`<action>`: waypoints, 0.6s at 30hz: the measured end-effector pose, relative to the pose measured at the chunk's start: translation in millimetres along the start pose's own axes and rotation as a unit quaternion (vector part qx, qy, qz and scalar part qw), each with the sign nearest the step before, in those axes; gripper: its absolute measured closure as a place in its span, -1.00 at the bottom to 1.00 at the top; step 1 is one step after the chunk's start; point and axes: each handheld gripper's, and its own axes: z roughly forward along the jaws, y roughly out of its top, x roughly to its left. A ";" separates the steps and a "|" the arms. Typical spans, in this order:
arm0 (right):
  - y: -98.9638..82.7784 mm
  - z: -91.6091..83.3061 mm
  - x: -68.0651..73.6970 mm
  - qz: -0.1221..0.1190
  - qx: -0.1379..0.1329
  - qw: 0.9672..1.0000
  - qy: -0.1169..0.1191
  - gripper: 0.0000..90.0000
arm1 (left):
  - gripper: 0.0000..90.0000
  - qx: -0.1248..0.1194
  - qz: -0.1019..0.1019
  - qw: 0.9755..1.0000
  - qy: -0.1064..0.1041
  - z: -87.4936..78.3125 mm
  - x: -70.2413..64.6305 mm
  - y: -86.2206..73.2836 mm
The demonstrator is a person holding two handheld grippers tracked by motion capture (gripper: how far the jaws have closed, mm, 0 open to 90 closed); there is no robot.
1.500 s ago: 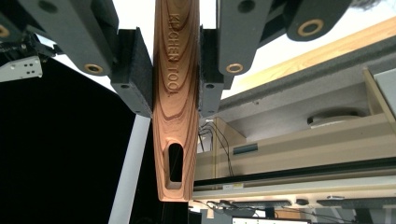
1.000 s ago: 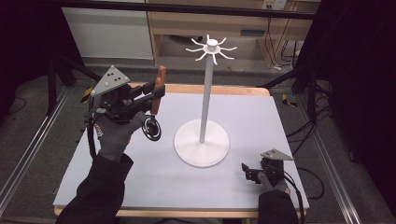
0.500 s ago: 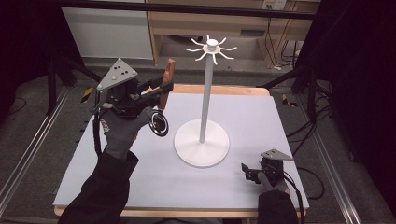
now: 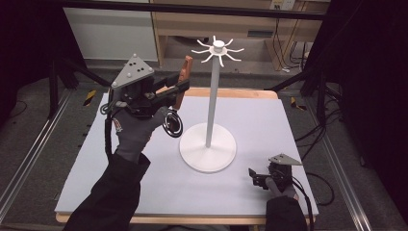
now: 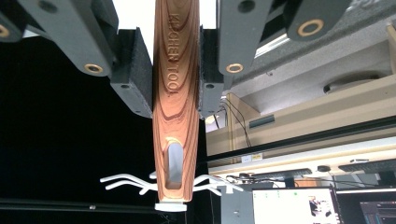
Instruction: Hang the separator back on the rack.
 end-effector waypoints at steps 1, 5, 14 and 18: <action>0.0 -0.2 -0.1 0.000 0.000 1.000 0.000 -0.90 | 0.50 0.000 0.000 1.000 0.000 1.1 -0.4 0.3; 0.0 0.0 0.0 0.001 0.000 1.000 0.001 -0.90 | 0.50 -0.002 -0.001 1.000 0.000 3.7 -0.6 2.2; 0.0 0.0 0.2 0.002 0.001 1.000 0.003 -0.90 | 0.50 -0.004 -0.001 1.000 -0.004 5.9 -3.9 4.8; 0.0 0.1 -0.2 0.001 0.000 1.000 0.002 -0.90 | 0.50 -0.005 0.002 1.000 -0.008 6.2 -6.9 5.8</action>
